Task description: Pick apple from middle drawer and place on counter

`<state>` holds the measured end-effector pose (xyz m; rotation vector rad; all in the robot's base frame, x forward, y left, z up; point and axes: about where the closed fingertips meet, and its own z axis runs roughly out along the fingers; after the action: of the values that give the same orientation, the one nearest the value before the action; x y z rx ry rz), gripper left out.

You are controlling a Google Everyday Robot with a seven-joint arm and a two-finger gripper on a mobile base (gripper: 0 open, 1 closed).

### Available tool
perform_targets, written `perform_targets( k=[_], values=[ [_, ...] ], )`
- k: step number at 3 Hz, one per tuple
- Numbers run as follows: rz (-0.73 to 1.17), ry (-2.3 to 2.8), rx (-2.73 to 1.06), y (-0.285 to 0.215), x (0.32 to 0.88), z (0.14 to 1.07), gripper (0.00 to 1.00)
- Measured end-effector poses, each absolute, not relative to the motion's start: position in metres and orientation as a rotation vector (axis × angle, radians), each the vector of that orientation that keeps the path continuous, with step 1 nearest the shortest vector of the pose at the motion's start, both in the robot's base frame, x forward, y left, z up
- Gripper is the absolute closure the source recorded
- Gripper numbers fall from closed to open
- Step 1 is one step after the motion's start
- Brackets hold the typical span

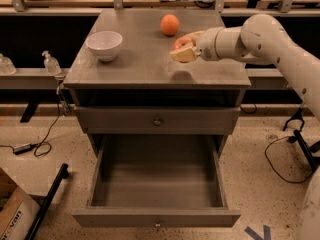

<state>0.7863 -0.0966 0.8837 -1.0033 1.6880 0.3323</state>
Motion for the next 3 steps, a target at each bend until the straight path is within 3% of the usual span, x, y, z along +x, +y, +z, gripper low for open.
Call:
perform_targets(
  k=[2,3],
  values=[
    [0.413,1.798,-0.986,-0.108,0.79,0.855,0.04],
    [0.422,1.804,-0.989,-0.108,0.788,0.853,0.0]
  ],
)
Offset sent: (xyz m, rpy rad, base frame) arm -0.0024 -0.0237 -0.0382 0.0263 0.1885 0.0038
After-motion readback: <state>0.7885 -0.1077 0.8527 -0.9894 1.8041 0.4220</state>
